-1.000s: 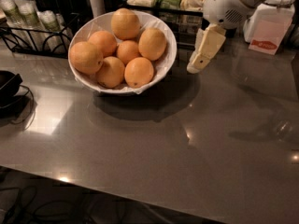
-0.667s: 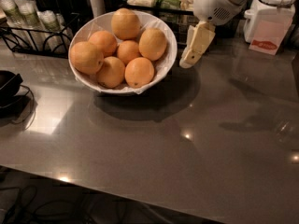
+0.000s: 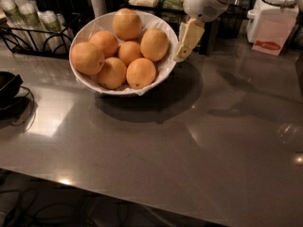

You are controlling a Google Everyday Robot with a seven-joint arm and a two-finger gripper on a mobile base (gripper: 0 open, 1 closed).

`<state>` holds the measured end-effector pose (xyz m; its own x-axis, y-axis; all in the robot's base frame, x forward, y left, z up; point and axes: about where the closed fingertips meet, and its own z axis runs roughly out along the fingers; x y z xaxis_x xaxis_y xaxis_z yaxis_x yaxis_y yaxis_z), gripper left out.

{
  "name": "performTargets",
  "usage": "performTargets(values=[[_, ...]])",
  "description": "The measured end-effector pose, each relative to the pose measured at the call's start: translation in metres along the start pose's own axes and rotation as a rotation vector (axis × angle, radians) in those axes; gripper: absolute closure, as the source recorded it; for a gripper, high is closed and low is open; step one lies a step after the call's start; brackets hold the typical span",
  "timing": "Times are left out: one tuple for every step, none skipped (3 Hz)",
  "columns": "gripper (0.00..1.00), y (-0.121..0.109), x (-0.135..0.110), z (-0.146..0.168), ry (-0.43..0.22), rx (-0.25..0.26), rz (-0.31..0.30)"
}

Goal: Pick orange from white bowl

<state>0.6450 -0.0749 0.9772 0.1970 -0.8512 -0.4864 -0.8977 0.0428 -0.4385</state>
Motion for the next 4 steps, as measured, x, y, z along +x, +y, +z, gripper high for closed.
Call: performTargets(values=[[0.0, -0.0039, 0.0004, 0.0071, -0.013, -0.006, 0.008], [0.05, -0.0068, 0.0012, 0.0141, -0.018, -0.013, 0.01], [0.15, -0.0077, 0.0021, 0.0161, -0.019, -0.017, 0.008], [0.17, -0.0077, 0.0021, 0.0162, -0.019, -0.018, 0.008]])
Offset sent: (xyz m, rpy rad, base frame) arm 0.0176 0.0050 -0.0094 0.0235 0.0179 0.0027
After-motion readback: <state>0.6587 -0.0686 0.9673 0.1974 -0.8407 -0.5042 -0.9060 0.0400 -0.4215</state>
